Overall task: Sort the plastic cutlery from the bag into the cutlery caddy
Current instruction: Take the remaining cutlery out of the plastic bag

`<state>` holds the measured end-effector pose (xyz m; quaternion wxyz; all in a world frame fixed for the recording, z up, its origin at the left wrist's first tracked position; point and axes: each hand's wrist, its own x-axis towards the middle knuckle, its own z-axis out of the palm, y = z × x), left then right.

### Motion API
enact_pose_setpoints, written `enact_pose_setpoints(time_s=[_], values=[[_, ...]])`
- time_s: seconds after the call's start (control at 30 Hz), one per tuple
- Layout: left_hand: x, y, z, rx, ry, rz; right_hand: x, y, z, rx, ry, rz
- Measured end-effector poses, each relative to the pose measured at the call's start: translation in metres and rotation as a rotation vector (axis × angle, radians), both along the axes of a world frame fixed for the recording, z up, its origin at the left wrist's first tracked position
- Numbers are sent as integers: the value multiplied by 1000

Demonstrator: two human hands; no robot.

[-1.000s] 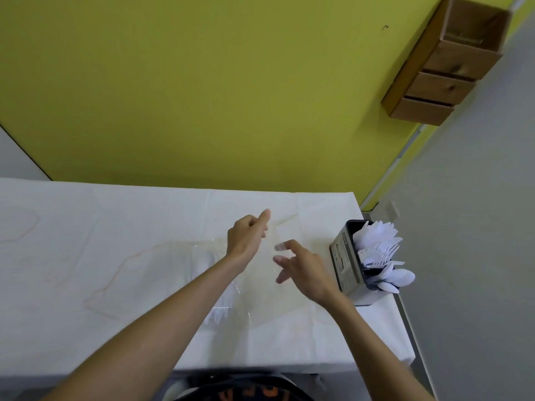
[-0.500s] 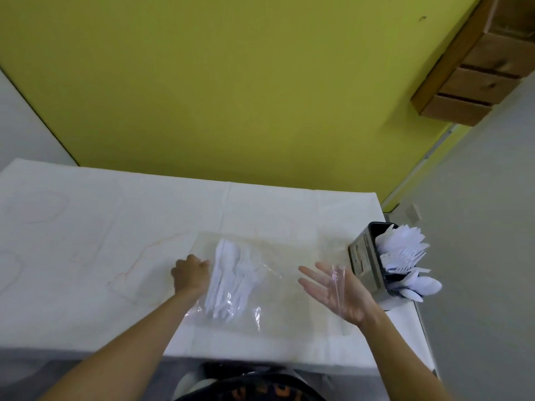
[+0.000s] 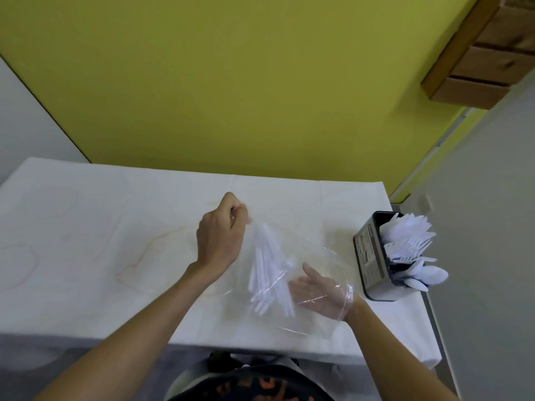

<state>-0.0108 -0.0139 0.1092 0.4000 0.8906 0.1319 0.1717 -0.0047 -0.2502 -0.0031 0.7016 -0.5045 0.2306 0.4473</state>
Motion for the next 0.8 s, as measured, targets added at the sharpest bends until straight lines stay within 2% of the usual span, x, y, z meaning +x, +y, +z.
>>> enact_pose_setpoints(time_s=[0.1, 0.27, 0.33, 0.47, 0.53, 0.8], values=[[4, -15, 15, -102, -64, -75, 2, 7, 8, 13, -61, 90], [7, -32, 28, -153, -93, -185, 1, 24, 15, -160, -257, -1], [7, -35, 31, -190, -120, -178, 1, 24, 11, -226, -291, -40], [9, -37, 32, -305, -132, -89, 2, 22, 14, -101, -292, 36], [10, -38, 31, -347, -125, -75, 2, 29, 14, -138, -343, 51], [17, -32, 34, -360, -159, -72, 13, 58, -14, -216, -395, -101]])
